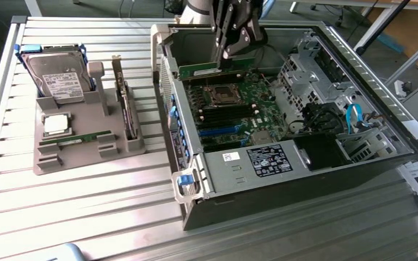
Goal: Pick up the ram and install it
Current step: 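Pick up the ram and move it above insertion slot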
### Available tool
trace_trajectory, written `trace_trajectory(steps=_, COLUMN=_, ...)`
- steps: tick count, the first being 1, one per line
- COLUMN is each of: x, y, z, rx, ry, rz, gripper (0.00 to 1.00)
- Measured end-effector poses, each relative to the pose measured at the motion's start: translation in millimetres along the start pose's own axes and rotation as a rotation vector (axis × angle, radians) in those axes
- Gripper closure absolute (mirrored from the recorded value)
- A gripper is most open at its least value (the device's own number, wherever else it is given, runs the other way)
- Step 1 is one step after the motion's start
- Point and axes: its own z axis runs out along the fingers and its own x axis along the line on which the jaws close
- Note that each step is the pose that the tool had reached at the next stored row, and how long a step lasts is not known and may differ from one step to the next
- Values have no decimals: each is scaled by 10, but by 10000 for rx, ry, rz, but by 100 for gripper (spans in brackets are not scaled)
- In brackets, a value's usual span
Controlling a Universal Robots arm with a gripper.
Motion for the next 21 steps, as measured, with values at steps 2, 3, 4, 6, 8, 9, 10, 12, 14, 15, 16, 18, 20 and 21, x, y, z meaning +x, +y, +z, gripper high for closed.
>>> trace_trajectory(steps=2, x=3, y=-24, z=1, rx=0, ry=-1, rz=0, gripper=87)
trace_trajectory(steps=3, x=4, y=-33, z=1, rx=0, ry=0, rz=0, gripper=87)
trace_trajectory(steps=4, x=6, y=-43, z=1, rx=0, ry=0, rz=0, gripper=87)
trace_trajectory(steps=6, x=8, y=-62, z=2, rx=1, ry=0, rz=0, gripper=87)
trace_trajectory(steps=8, x=11, y=-84, z=2, rx=0, ry=1, rz=0, gripper=87)
trace_trajectory(steps=9, x=12, y=-94, z=2, rx=0, ry=1, rz=0, gripper=87)
trace_trajectory(steps=10, x=13, y=-105, z=3, rx=0, ry=1, rz=1, gripper=87)
trace_trajectory(steps=12, x=16, y=-125, z=3, rx=0, ry=2, rz=0, gripper=87)
trace_trajectory(steps=14, x=18, y=-145, z=3, rx=0, ry=2, rz=0, gripper=87)
trace_trajectory(steps=15, x=20, y=-156, z=4, rx=1, ry=2, rz=0, gripper=87)
trace_trajectory(steps=16, x=23, y=-180, z=5, rx=1, ry=2, rz=0, gripper=87)
trace_trajectory(steps=18, x=28, y=-218, z=5, rx=0, ry=3, rz=0, gripper=87)
trace_trajectory(steps=20, x=32, y=-254, z=6, rx=0, ry=4, rz=0, gripper=87)
trace_trajectory(steps=21, x=34, y=-266, z=6, rx=0, ry=4, rz=0, gripper=87)
